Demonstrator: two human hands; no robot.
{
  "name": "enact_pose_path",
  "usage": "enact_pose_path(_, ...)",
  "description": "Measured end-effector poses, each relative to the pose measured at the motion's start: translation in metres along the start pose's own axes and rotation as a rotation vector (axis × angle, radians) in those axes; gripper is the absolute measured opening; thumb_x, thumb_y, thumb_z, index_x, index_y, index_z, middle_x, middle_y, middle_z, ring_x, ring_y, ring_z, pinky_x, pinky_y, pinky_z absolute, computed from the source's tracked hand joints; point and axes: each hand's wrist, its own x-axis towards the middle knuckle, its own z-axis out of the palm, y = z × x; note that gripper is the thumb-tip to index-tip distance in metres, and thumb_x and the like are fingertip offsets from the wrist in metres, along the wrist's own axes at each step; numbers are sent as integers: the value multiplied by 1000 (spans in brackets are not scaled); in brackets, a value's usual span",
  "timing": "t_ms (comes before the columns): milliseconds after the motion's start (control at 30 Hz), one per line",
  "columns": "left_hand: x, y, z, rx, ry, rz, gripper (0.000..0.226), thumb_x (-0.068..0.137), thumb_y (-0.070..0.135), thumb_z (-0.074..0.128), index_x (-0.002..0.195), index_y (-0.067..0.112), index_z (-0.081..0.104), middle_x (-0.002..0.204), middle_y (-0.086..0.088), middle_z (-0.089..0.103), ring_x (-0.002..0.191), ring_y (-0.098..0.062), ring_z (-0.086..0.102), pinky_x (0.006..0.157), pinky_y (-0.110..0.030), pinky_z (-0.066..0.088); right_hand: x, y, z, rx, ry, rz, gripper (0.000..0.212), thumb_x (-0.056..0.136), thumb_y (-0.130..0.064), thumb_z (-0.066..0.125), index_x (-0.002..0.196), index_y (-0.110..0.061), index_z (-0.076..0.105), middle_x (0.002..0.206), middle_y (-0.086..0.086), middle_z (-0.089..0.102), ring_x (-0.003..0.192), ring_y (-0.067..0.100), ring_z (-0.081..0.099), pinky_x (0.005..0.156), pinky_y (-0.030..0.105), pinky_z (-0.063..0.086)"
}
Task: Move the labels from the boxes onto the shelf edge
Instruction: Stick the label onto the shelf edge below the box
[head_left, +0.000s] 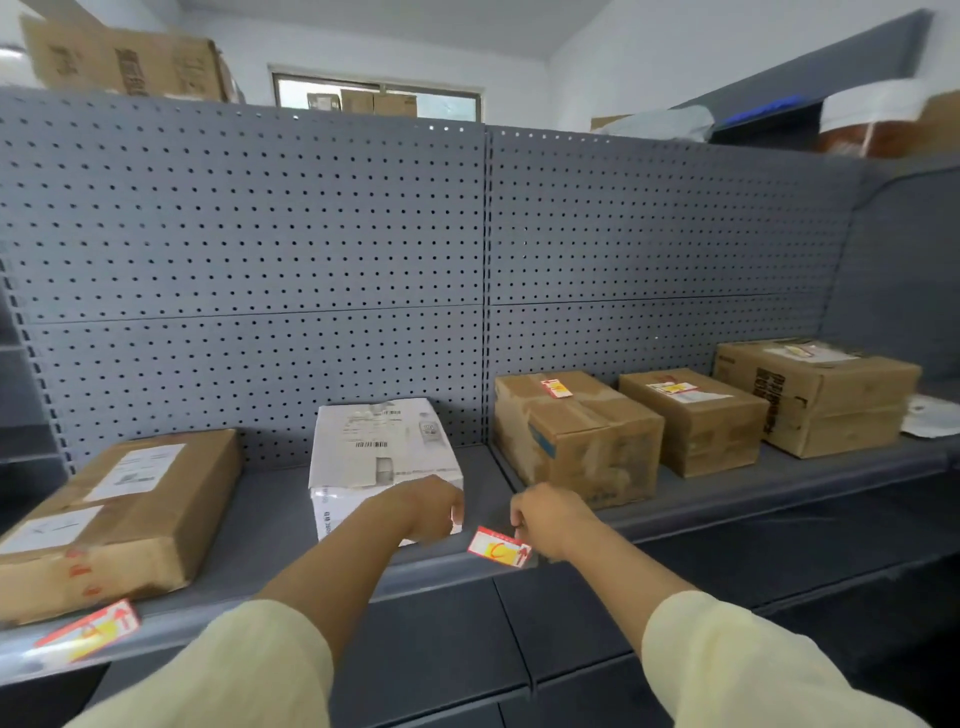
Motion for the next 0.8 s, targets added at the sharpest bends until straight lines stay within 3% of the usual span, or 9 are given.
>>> enact_pose_path(300, 40, 11, -48, 60, 52, 57, 38, 92, 6, 45, 123, 18, 64, 134, -4, 60, 123, -25, 56, 105, -39, 46, 10, 40, -33, 3, 50, 36, 25, 94, -23, 53, 113, -13, 66, 119, 12, 65, 108, 32, 61, 90, 42, 54)
enact_pose_path(633, 105, 40, -101, 76, 129, -36, 36, 93, 7, 45, 120, 21, 64, 133, -5, 58, 122, -27, 55, 105, -41, 45, 58, 127, -71, 186, 163, 47, 19, 94, -21, 51, 103, -22, 68, 113, 2, 66, 102, 23, 61, 91, 40, 53)
enact_pose_path(800, 149, 56, -115, 63, 178, -112, 39, 90, 6, 45, 121, 22, 62, 133, -6, 57, 121, -28, 56, 103, -42, 46, 90, 176, -83, 187, 219, 49, 19, 92, -18, 52, 100, -18, 69, 111, 5, 67, 100, 25, 63, 91, 42, 54)
